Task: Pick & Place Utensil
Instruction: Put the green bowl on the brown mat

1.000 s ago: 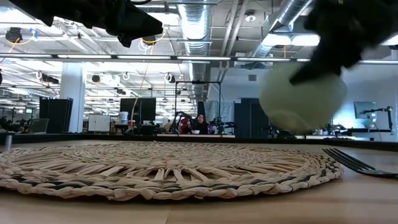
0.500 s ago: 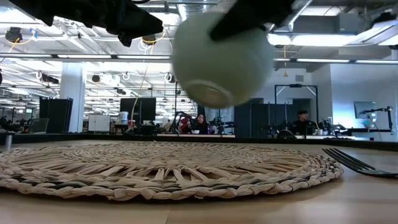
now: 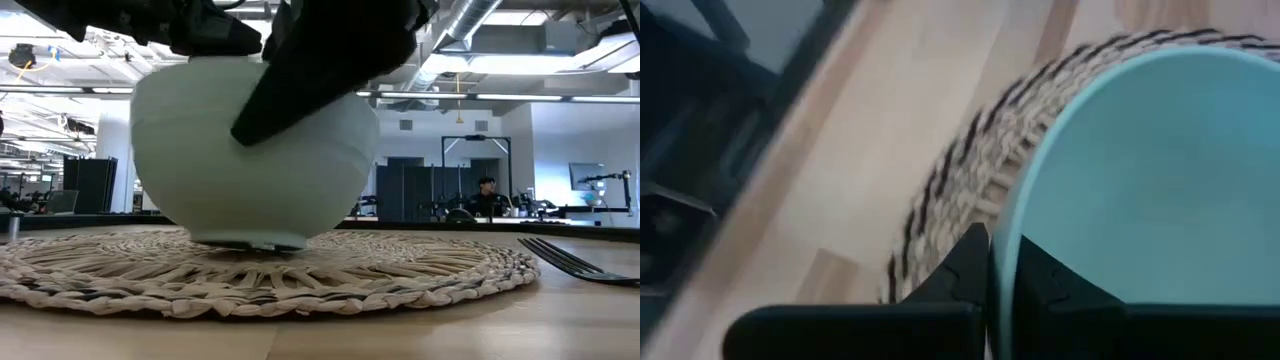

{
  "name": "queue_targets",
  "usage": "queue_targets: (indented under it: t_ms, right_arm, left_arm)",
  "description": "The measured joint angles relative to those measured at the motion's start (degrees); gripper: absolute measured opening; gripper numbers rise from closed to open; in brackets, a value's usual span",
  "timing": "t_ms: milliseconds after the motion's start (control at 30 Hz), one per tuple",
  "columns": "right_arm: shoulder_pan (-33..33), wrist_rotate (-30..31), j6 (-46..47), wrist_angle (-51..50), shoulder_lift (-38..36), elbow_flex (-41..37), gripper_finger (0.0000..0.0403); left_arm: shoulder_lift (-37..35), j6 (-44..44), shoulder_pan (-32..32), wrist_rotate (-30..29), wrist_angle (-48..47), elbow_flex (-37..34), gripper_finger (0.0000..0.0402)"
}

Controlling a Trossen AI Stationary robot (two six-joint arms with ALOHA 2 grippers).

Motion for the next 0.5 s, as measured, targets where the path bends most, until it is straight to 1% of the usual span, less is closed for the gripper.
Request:
queue_targets:
  t_ms: [100,167,367,500]
  right_arm:
    - [-0.11,-0.15,0.31,-0.22,0.34,0.56,0.0008]
    - [-0.17,-0.57,0.76,-0.3,0.23,0.63,0.0017]
    - [-0.08,-1.14,1.37,-1.66,0.25,0.58,0.0065]
    - [-0.13,-1.14,1.54,-1.63,0.25,0.58,0.009]
  left_arm:
    - [0.0,0.01,0.0,-0.02,0.44,0.0,0.0101]
    - [0.0,0.0,0.0,-0.02,0.58,0.0,0.0101]
    - [0.0,0.07,0.0,-0.08,2.06,0.0,0.0101]
    - [0.0,0.17,0.0,-0.15,2.26,0.0,0.0101]
